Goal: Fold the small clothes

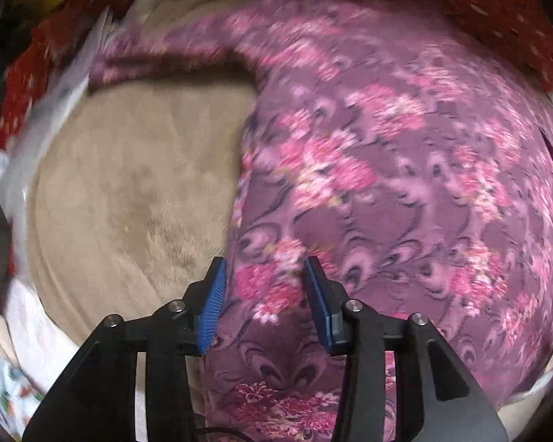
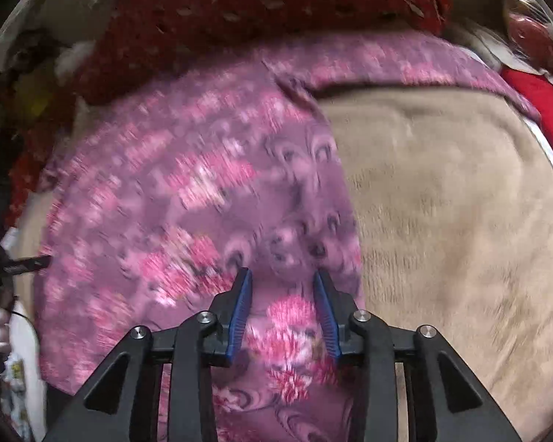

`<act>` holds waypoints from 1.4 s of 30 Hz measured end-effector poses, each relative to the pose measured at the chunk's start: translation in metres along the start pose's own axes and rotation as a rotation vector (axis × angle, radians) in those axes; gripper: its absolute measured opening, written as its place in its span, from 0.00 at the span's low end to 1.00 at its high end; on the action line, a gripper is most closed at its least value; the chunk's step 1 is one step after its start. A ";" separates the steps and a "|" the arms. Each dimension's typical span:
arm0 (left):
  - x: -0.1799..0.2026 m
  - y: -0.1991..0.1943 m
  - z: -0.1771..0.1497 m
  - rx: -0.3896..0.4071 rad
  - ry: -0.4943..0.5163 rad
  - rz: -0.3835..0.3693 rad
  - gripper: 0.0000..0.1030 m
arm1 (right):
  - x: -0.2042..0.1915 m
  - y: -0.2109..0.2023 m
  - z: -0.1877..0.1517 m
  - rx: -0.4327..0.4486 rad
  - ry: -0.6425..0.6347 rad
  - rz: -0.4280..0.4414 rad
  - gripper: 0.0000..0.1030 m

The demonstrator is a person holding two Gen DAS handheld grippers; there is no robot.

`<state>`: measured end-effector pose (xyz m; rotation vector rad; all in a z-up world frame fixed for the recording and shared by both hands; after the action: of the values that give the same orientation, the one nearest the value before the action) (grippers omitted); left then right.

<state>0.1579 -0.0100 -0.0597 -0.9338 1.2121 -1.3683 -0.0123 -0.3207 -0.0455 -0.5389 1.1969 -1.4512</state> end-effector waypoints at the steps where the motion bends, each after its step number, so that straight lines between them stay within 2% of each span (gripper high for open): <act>1: 0.005 -0.005 0.004 0.016 0.018 0.006 0.40 | 0.014 -0.010 0.012 0.038 0.038 0.018 0.34; 3: 0.015 -0.011 0.014 0.035 0.041 0.011 0.40 | 0.062 -0.031 0.041 0.138 0.169 0.002 0.40; 6: 0.032 -0.010 0.032 0.037 0.054 -0.015 0.40 | 0.168 -0.052 0.075 0.255 0.489 -0.024 0.49; 7: 0.033 -0.011 0.031 0.035 0.057 -0.022 0.40 | 0.202 -0.057 0.081 0.289 0.596 -0.020 0.49; 9: 0.045 -0.005 0.043 0.026 0.061 -0.041 0.40 | 0.252 -0.059 0.086 0.333 0.756 0.009 0.52; 12: 0.059 0.003 0.053 0.010 0.078 -0.045 0.40 | 0.315 -0.049 0.089 0.389 0.977 0.099 0.53; 15: 0.069 0.008 0.062 -0.003 0.089 -0.047 0.40 | 0.346 -0.026 0.100 0.412 1.073 0.177 0.58; 19: 0.077 0.012 0.068 -0.014 0.098 -0.057 0.40 | 0.359 0.002 0.129 0.392 1.070 0.126 0.65; 21: 0.081 0.013 0.074 -0.018 0.103 -0.056 0.40 | 0.365 0.006 0.128 0.380 1.083 0.121 0.66; 22: 0.081 0.014 0.078 -0.019 0.102 -0.059 0.40 | 0.366 0.005 0.130 0.402 1.082 0.126 0.63; 23: 0.081 0.014 0.084 -0.019 0.098 -0.060 0.40 | 0.365 -0.001 0.129 0.431 1.074 0.127 0.41; 24: 0.080 0.014 0.089 -0.018 0.090 -0.066 0.40 | 0.363 -0.009 0.127 0.464 1.059 0.133 0.14; 27: 0.076 0.014 0.107 0.005 0.057 -0.087 0.42 | 0.342 -0.041 0.137 0.564 0.932 0.072 0.13; 29: 0.072 0.020 0.119 0.009 0.033 -0.080 0.44 | 0.317 -0.059 0.153 0.580 0.818 0.056 0.12; 31: 0.069 0.031 0.127 -0.017 0.010 -0.098 0.44 | 0.287 -0.070 0.167 0.582 0.712 0.081 0.12; 35: 0.060 0.037 0.131 -0.027 -0.032 -0.151 0.47 | 0.212 -0.067 0.185 0.521 0.540 0.154 0.12; 39: 0.054 0.037 0.131 -0.031 -0.020 -0.173 0.47 | 0.128 -0.035 0.202 0.432 0.415 0.237 0.12; 42: 0.044 0.040 0.132 -0.031 0.003 -0.182 0.47 | 0.079 -0.013 0.206 0.381 0.351 0.271 0.11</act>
<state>0.2867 -0.0742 -0.0773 -1.0861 1.1764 -1.4979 0.1351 -0.4708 0.0216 0.1412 1.1663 -1.5232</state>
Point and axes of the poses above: each gripper's, at about its wrist camera, not at the fingertips, and y roughly the way its jaws point, x to its right, z to its top, the point moved 2 cm from there along y, roughly the way its jaws point, and after that the axes turned 9 degrees about -x, right-handed, at the moved point
